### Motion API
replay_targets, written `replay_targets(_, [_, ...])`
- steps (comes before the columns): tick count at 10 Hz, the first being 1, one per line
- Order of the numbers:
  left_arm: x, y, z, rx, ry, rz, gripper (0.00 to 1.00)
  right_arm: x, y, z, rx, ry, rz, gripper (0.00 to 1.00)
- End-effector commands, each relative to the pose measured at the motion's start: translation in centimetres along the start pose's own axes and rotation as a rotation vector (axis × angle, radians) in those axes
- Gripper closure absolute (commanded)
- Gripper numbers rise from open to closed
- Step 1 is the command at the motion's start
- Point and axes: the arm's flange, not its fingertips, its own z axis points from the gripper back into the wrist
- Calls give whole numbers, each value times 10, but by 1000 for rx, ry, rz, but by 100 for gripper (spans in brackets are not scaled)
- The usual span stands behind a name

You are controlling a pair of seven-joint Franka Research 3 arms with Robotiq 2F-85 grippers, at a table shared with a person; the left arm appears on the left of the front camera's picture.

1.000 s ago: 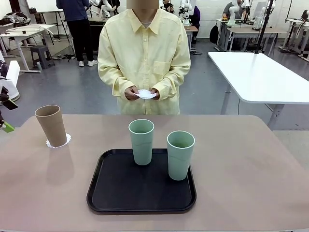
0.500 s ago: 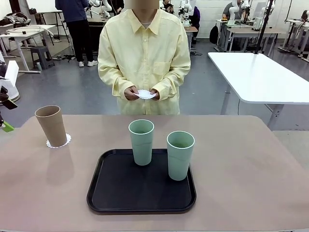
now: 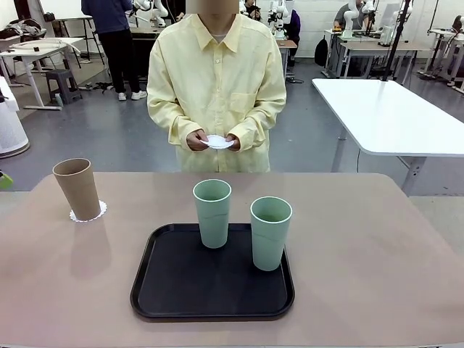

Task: Place coasters on the table and set cups on them.
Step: Take one Reusable plastic cup from the Flat Tray and place it on a coaster set by the human.

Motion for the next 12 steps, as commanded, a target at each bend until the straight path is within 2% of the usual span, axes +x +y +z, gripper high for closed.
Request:
replay_targets(1, [-31, -52, -17, -14, 153, 197, 0, 1, 0, 0, 13, -10, 13, 0])
replay_targets(2, [-32, -58, -20, -46, 145, 224, 0, 1, 0, 0, 13, -10, 13, 0])
replay_targets(3, [-5, -6, 1, 15, 78, 119, 0, 1, 0, 0, 13, -10, 13, 0])
replay_targets(4, [-5, -6, 1, 15, 78, 119, 0, 1, 0, 0, 13, -10, 13, 0])
replay_targets(5, [-8, -16, 0, -7, 135, 191, 0, 1, 0, 0, 13, -10, 13, 0])
replay_targets(6, [-15, -2, 2, -286, -10, 301, 0, 1, 0, 0, 13, -10, 13, 0])
replay_targets(7, [-27, 9, 9, -515, -207, 381, 0, 1, 0, 0, 13, -10, 13, 0])
replay_targets(8, [-44, 19, 11, -630, -324, 477, 0, 1, 0, 0, 13, -10, 13, 0])
replay_targets(9, [-59, 32, 9, -694, -394, 553, 0, 1, 0, 0, 13, -10, 13, 0])
replay_targets(12, [-113, 83, -8, -905, -476, 711, 0, 1, 0, 0, 13, -10, 13, 0])
